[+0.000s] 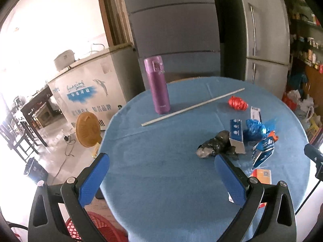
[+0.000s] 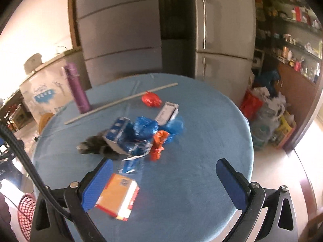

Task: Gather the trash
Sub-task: 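Move both tools toward the trash on the table, then grasp the orange-and-white medicine box with the right gripper, then grasp the crumpled white tissue with the left gripper while the right holds the box, then carry tissue and box to the red basket and open both grippers, then grasp the black plastic bag with the left gripper while the right grasps the orange bag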

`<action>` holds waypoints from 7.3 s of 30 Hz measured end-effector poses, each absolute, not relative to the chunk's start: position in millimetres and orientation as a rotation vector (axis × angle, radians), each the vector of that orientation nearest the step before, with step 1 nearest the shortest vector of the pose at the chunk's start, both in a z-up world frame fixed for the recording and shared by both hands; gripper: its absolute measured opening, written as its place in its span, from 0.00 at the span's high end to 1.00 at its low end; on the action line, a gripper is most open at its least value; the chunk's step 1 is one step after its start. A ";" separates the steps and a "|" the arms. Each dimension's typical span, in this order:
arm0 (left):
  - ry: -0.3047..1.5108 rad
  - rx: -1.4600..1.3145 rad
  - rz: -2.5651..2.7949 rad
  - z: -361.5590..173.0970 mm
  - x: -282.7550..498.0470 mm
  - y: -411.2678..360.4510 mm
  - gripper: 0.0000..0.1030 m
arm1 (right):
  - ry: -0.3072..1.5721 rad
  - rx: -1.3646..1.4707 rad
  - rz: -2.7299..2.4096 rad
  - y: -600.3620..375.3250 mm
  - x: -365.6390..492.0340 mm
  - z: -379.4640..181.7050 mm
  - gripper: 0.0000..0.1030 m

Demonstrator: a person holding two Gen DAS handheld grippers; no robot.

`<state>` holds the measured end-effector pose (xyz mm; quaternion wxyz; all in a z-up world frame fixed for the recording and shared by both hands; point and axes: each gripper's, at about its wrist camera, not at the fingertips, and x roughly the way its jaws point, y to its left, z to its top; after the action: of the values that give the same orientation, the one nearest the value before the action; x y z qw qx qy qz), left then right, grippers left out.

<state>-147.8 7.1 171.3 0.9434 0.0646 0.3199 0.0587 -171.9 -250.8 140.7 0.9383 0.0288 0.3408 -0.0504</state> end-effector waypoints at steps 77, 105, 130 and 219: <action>0.958 0.214 -0.132 85.4 -112.8 -25.8 0.00 | 1.060 0.340 -0.008 -253.3 -119.2 29.1 0.53; 1.117 0.247 -0.301 17.9 -62.7 -106.8 0.61 | 1.003 0.405 -0.035 -300.4 -131.4 26.8 0.53; 0.993 0.349 -0.370 73.8 -136.4 -147.8 0.61 | 0.929 0.428 -0.089 -324.4 -155.2 54.1 0.53; 1.143 -0.144 0.420 30.9 -251.5 218.3 0.38 | 1.089 0.212 0.747 9.3 -127.5 28.5 0.40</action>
<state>-251.5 218.3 30.9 0.8179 -0.0677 0.5363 0.1971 -127.5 9.3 28.5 0.7846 0.0985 0.5047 0.3464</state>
